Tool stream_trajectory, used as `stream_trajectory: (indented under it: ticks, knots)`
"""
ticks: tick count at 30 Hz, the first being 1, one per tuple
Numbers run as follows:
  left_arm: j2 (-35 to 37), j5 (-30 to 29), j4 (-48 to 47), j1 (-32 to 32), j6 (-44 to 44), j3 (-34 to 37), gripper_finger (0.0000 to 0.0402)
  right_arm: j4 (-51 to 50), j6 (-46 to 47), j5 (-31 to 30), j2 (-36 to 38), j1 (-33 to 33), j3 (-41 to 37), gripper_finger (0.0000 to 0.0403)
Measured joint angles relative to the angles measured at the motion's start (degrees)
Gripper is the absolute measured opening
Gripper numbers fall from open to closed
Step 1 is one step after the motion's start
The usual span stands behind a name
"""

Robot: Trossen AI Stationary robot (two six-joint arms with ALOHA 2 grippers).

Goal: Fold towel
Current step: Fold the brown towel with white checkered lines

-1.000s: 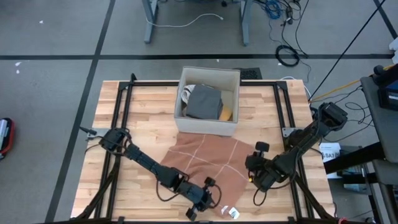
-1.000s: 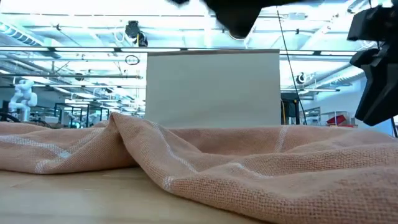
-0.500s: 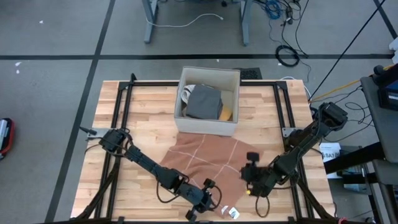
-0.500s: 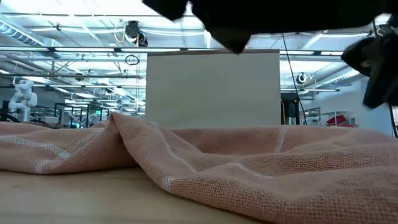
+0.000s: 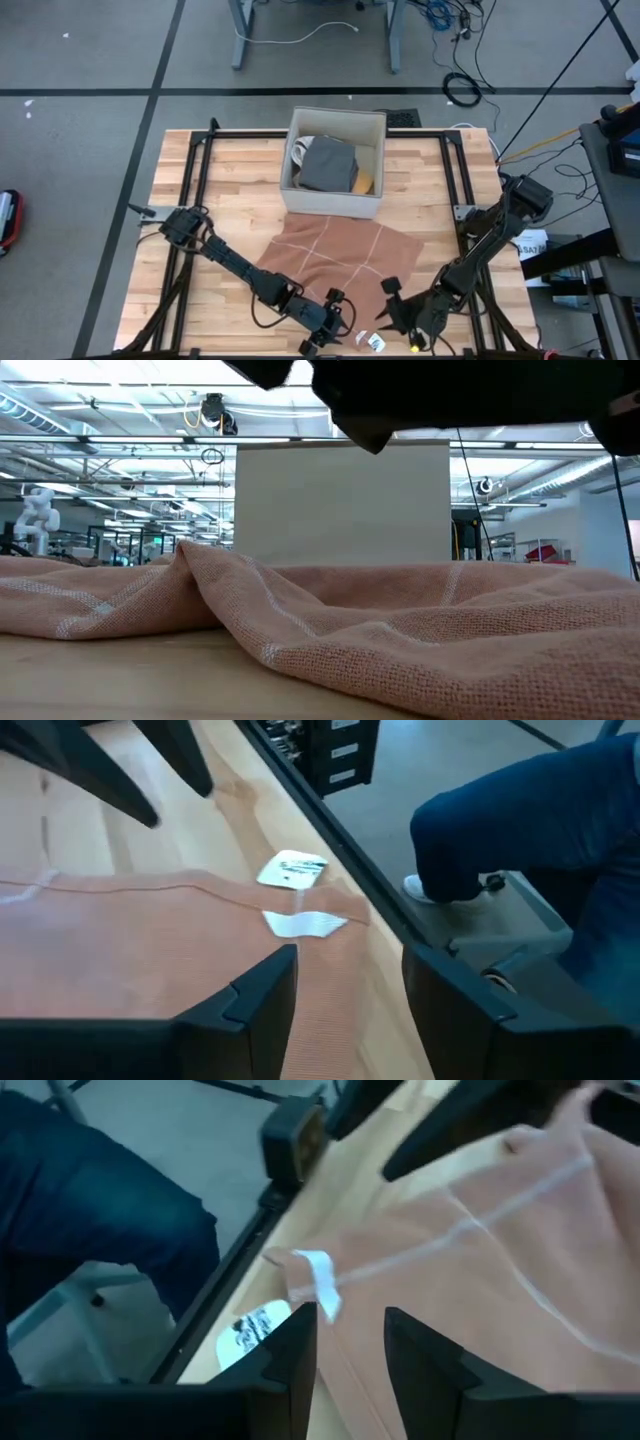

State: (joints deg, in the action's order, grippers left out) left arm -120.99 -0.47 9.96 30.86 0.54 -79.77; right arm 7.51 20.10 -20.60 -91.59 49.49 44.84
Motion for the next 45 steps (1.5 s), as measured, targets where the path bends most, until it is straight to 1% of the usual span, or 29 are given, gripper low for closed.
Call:
stream_trajectory:
  ticks: [5,8,13,20,24,27,29,31,35,36,40,43,45]
  knots:
    - [0.0,0.05,0.01,0.34,0.0,0.0,0.019,9.04,-6.15,0.0,-6.27,0.27,0.02,0.0105]
    - [0.0,0.02,0.02,0.25,0.24,0.0,0.019,11.98,-8.55,0.01,-9.99,0.22,1.31,0.0105]
    - [0.02,-0.12,0.0,0.12,0.44,-0.02,0.019,11.93,-12.64,-0.11,-15.38,0.25,6.03,0.0112]
    - [0.09,-0.43,-0.02,0.13,0.57,-0.04,0.019,5.15,-13.86,-0.16,-19.33,0.11,11.91,0.0172]
    - [0.09,-0.48,-0.05,0.12,0.7,-0.04,0.019,4.28,-13.92,-0.06,-20.16,0.11,12.99,0.018]
    - [0.09,-0.5,0.0,0.12,0.72,-0.06,0.019,4.17,-13.86,-0.85,-20.43,-0.21,13.0,0.0163]
    - [0.09,-0.5,0.0,0.16,0.72,-0.07,0.019,4.19,-13.91,-0.8,-20.45,-0.83,13.0,0.0141]
    - [0.1,-0.5,0.02,0.24,0.72,-0.07,0.019,4.27,-13.86,-0.62,-20.45,-1.54,13.0,0.011]
    - [0.11,-0.52,0.08,0.66,-0.18,-0.07,0.019,4.3,-13.86,-0.38,-20.45,-3.73,13.0,0.0025]
    - [0.11,-0.52,0.28,0.8,-0.84,-0.07,0.019,4.24,-13.59,-0.18,-20.45,-4.57,13.0,0.0013]
    - [0.11,-1.71,0.75,1.32,-1.07,-0.07,0.019,3.55,-11.55,-0.03,-19.83,-7.85,13.0,0.001]
    - [0.11,-4.53,0.65,1.73,-1.01,-0.07,0.019,0.56,-11.32,-0.06,-18.14,-9.54,13.0,0.0003]
    - [0.11,-7.39,-0.17,2.05,0.04,-0.07,0.019,-2.5,-10.49,-0.04,-16.6,-10.44,13.0,0.0002]
